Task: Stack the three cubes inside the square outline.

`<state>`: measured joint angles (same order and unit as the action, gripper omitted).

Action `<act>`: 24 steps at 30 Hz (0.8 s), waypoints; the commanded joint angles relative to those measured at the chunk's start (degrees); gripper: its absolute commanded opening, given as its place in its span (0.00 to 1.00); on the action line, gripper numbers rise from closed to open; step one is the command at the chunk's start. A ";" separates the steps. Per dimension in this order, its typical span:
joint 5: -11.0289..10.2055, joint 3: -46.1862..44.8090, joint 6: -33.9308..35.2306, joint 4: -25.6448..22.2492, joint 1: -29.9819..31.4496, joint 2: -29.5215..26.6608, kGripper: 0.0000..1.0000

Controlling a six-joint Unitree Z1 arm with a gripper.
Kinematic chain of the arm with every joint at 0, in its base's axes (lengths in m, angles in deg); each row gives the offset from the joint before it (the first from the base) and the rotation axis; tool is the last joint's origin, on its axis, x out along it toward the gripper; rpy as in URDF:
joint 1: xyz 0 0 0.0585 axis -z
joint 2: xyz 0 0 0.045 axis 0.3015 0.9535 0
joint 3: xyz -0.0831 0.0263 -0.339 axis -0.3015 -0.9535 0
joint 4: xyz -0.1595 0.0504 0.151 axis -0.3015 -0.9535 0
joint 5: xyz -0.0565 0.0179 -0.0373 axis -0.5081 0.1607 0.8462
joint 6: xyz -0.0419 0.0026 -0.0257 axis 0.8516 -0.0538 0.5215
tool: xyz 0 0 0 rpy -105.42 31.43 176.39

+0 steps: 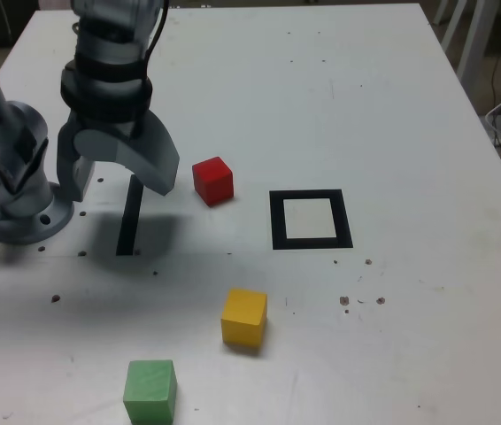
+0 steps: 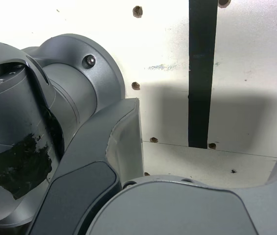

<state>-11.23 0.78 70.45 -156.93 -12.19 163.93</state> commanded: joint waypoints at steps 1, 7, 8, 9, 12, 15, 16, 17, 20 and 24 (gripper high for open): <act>0.08 -0.12 -0.07 -0.08 -0.09 -0.28 1.00; 0.08 -0.27 -0.07 -0.04 -0.09 -0.40 1.00; 0.08 -0.29 -0.07 -0.01 -0.09 -0.39 1.00; 0.08 -0.30 -0.07 0.01 -0.09 -0.38 1.00; 0.08 -0.30 -0.07 0.05 -0.09 -0.44 1.00; 0.08 -0.23 -0.06 0.06 -0.09 -0.56 1.00; 0.08 -0.15 -0.04 0.06 -0.09 -0.57 1.00; 0.07 -0.01 0.02 0.06 -0.09 -0.59 1.00; 0.04 0.91 0.27 -0.04 -0.09 -0.54 1.00; -0.24 3.54 0.89 -0.95 -0.15 -0.31 1.00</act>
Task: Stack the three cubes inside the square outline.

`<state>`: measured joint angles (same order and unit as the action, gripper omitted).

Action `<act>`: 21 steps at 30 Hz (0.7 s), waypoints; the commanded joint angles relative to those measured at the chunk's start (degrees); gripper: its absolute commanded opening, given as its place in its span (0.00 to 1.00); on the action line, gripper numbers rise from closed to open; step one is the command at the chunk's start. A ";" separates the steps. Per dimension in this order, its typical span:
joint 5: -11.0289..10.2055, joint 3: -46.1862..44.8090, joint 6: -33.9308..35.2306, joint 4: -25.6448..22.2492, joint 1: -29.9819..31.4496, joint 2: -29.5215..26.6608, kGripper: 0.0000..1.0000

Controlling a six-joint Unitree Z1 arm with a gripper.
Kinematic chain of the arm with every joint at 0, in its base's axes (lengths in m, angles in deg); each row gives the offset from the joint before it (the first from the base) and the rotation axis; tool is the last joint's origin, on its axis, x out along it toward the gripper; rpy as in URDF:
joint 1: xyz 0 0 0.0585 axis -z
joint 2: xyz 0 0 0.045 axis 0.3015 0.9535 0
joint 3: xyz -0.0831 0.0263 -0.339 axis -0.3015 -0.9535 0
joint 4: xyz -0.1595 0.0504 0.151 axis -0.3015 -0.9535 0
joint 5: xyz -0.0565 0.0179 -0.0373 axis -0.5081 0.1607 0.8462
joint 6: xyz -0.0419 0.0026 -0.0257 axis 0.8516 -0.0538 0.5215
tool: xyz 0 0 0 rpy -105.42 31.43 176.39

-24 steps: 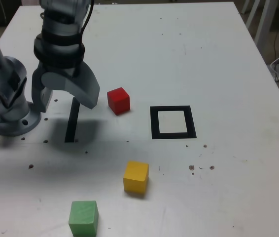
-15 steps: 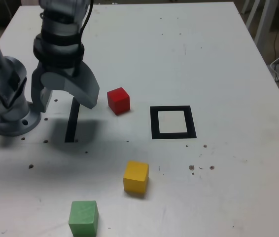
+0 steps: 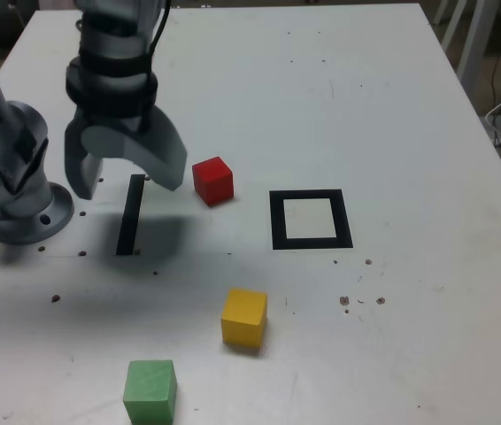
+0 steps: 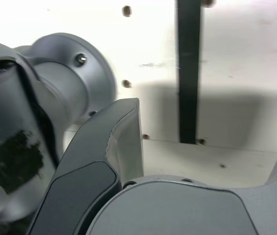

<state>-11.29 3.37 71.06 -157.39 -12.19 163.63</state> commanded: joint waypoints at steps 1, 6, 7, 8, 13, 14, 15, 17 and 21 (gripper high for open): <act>-0.34 1.80 0.57 -0.86 -0.24 0.10 1.00; -1.07 6.38 2.46 -2.41 -1.29 1.60 1.00; -1.12 7.30 2.87 -2.58 -1.63 2.12 1.00; -1.13 8.48 3.44 -2.76 -2.15 2.92 1.00; -0.88 12.25 4.92 -3.08 -4.97 6.57 1.00; -0.80 12.85 5.00 -3.09 -5.67 7.34 1.00; -0.72 13.38 5.03 -3.09 -6.39 8.10 1.00; -0.62 14.22 5.03 -3.09 -7.86 9.50 1.00; -0.51 14.91 4.82 -2.99 -10.53 11.73 1.00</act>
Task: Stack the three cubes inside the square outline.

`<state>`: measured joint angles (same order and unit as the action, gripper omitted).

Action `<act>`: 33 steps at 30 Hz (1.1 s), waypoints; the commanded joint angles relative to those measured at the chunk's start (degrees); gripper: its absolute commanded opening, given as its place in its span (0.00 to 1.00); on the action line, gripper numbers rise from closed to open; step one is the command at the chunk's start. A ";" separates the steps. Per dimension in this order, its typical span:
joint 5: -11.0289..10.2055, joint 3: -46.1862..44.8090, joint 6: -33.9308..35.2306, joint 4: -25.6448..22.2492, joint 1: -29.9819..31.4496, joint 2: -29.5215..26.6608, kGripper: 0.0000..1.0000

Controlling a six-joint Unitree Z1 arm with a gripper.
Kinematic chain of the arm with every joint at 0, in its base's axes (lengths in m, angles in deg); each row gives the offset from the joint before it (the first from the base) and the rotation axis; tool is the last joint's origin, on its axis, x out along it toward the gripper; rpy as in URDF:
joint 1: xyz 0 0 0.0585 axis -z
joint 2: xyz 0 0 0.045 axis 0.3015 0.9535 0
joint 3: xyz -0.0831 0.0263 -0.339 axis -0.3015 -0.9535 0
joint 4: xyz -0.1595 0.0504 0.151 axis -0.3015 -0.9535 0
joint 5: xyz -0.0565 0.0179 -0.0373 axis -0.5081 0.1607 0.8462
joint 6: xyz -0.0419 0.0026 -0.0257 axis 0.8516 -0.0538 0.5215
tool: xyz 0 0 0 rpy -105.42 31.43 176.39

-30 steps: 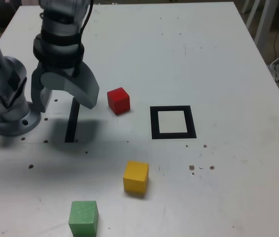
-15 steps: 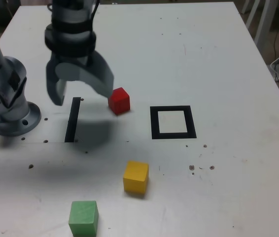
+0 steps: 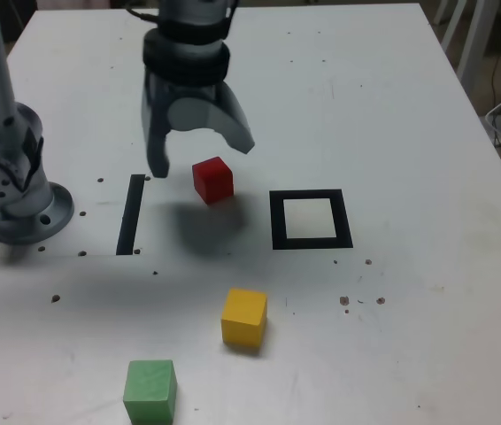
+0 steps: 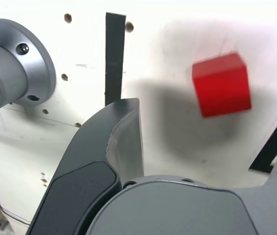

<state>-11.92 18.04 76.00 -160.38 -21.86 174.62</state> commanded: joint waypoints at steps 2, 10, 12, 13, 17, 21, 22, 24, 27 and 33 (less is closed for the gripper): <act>0.19 0.31 -0.38 0.13 -1.85 1.71 1.00; 0.81 0.58 -2.29 1.53 -4.23 6.00 1.00; 1.17 0.66 -2.99 1.77 -4.73 6.93 1.00; 1.38 0.73 -3.37 1.85 -4.97 7.40 1.00; 2.24 1.01 -4.89 2.16 -5.78 9.06 0.99; 3.13 1.43 -6.42 2.36 -6.38 10.30 0.95; 3.33 1.57 -6.72 2.37 -6.47 10.54 0.92; 3.75 1.87 -7.26 2.34 -6.60 11.02 0.86; 4.25 2.29 -7.88 2.27 -6.72 11.68 0.70; 4.41 2.81 -9.80 3.22 -6.77 12.42 0.37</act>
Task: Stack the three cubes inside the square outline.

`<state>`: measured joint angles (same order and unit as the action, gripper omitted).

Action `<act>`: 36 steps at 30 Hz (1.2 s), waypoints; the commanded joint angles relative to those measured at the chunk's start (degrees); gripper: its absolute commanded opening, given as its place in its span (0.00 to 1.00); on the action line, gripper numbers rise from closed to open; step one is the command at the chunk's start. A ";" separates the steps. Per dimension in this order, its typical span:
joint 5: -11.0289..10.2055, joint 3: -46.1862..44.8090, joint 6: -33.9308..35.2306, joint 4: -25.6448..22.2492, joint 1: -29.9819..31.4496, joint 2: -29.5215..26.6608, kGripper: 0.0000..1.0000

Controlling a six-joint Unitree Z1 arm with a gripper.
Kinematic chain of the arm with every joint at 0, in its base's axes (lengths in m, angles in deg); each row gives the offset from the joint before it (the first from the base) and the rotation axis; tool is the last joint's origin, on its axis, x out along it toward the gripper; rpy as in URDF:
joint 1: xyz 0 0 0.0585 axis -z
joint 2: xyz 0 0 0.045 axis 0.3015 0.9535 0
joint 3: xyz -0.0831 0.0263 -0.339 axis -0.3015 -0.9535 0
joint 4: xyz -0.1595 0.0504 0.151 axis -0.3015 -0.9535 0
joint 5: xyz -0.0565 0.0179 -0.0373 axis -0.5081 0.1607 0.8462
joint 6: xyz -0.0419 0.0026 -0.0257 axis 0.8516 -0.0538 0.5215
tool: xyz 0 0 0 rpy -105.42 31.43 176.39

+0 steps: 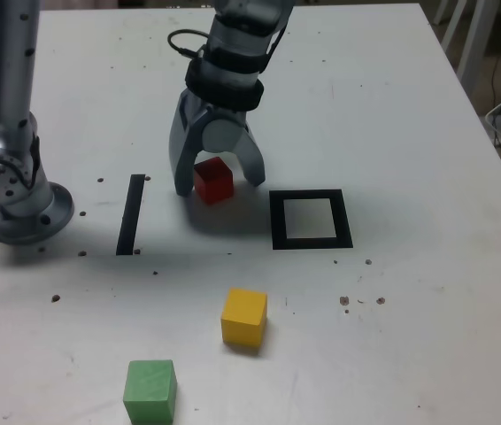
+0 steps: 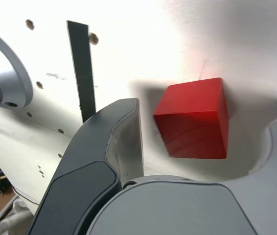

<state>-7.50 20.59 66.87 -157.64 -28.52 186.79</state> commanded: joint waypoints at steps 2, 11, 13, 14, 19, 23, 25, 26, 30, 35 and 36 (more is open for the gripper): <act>-0.04 0.34 -1.33 0.97 -0.10 0.34 0.30; -0.05 -0.05 -1.77 1.29 -0.10 0.65 0.29; -0.06 -0.17 -1.77 1.29 -0.10 0.67 0.29; -0.07 -0.22 -1.77 1.29 -0.10 0.68 0.29; -0.25 -0.38 -1.79 1.25 -0.09 0.64 0.29; -0.65 -0.03 -1.95 1.20 0.37 0.53 0.29; -0.87 0.53 -2.02 1.18 1.03 0.48 0.29; -0.96 0.90 -2.03 1.14 1.49 0.48 0.29; -1.07 2.95 -1.97 0.63 4.09 0.52 0.29; -1.19 6.16 -1.50 -0.88 7.58 0.95 0.29; -1.27 6.94 -1.37 -1.28 8.27 1.11 0.29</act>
<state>-8.63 26.77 65.30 -158.48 -20.85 187.37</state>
